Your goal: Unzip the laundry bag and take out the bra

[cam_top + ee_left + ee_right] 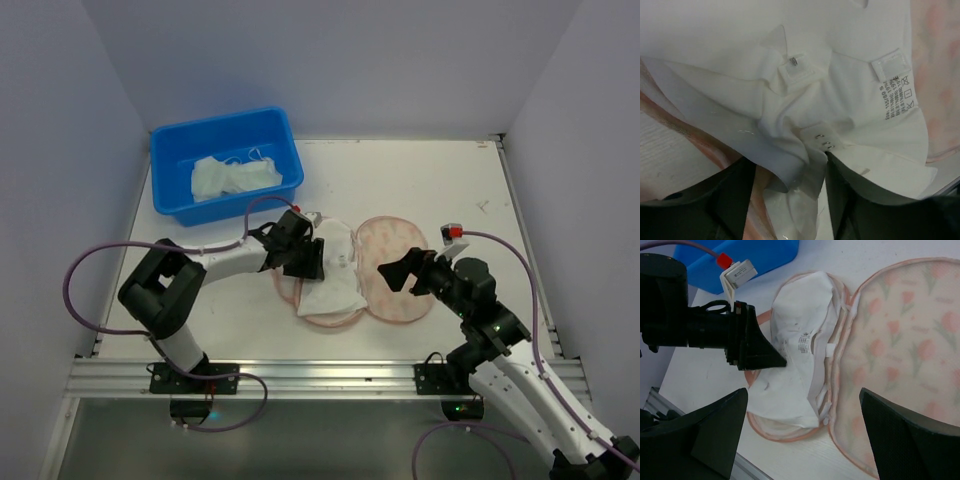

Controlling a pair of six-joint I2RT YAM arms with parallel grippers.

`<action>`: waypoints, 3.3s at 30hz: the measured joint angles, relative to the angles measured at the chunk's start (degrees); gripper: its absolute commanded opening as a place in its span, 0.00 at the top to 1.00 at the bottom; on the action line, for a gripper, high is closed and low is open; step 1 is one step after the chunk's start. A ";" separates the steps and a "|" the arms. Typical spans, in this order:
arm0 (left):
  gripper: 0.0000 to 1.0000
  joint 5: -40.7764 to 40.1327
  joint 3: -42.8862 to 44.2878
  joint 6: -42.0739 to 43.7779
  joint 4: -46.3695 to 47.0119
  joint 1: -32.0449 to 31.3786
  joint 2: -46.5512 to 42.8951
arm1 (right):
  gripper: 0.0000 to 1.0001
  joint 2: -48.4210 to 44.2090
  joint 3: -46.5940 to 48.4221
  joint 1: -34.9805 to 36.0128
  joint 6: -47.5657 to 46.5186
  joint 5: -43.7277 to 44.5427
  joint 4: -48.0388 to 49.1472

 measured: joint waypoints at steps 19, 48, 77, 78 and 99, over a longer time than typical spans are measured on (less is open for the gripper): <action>1.00 -0.26 2.95 -0.66 -0.90 -1.81 -10.14 | 0.05 -0.13 -0.46 0.00 -0.07 0.15 -0.31; 1.00 -15.43 38.51 -8.22 2.29 34.97 -9.46 | 0.05 -1.05 -0.28 0.00 -0.57 1.57 -2.40; 0.00 -6.64 12.31 -12.55 24.83 23.82 -5.38 | 0.05 14.38 3.13 -0.50 2.05 10.71 -5.35; 0.00 -6.62 11.69 -11.65 23.80 23.85 -9.09 | 0.05 16.44 4.04 -0.98 2.82 11.52 -5.75; 0.00 -0.87 -5.86 6.05 -4.26 23.85 -35.41 | 0.07 67.91 29.22 1.38 0.04 1.01 -3.28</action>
